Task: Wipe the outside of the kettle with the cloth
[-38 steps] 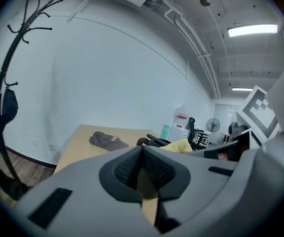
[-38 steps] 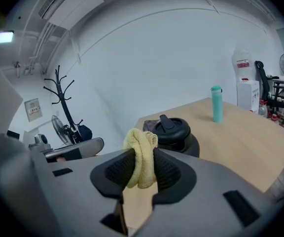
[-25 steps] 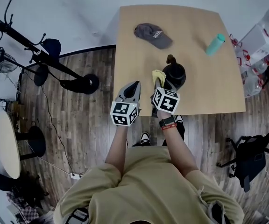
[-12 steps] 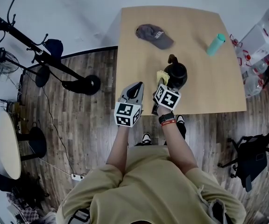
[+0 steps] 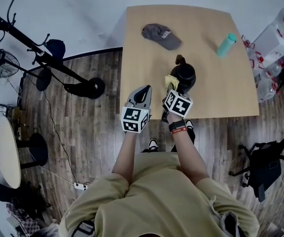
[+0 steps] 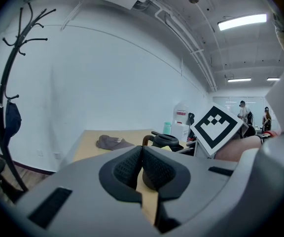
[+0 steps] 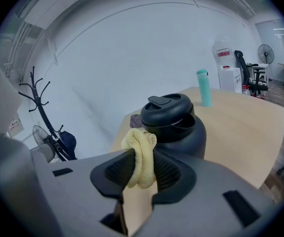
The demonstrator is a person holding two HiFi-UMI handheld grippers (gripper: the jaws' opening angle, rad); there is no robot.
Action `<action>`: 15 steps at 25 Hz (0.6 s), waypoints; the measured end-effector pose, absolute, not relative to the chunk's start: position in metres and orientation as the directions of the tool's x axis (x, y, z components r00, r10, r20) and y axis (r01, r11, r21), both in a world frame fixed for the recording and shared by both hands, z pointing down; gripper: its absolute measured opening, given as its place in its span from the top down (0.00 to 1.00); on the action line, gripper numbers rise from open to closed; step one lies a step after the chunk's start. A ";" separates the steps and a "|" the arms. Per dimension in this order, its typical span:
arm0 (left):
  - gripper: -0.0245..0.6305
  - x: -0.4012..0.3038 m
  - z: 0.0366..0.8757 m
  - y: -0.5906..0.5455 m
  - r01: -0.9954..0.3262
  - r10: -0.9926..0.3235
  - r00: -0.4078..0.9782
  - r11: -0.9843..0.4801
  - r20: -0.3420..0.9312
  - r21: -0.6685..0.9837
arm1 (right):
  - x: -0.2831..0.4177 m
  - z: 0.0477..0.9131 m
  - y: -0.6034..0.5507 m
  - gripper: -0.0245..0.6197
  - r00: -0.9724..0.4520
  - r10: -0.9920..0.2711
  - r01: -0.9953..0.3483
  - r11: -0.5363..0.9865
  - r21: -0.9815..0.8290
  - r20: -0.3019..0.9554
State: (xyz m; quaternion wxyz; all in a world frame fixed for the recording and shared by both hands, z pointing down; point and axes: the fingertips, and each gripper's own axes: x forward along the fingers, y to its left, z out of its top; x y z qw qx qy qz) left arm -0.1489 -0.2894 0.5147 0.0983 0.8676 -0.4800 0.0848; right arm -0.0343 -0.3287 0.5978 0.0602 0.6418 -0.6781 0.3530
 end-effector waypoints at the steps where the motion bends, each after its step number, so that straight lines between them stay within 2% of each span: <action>1: 0.93 -0.149 0.515 -0.289 -0.851 -0.817 0.523 -0.517 0.242 0.092 | -0.033 0.597 -0.328 0.78 -0.173 -0.828 -0.913 -0.069 -0.403 0.533; 15: 0.93 -0.114 0.519 -0.283 -0.840 -0.804 0.539 -0.533 0.251 0.098 | -0.004 0.597 -0.306 0.78 -0.224 -0.827 -0.911 -0.009 -0.412 0.515</action>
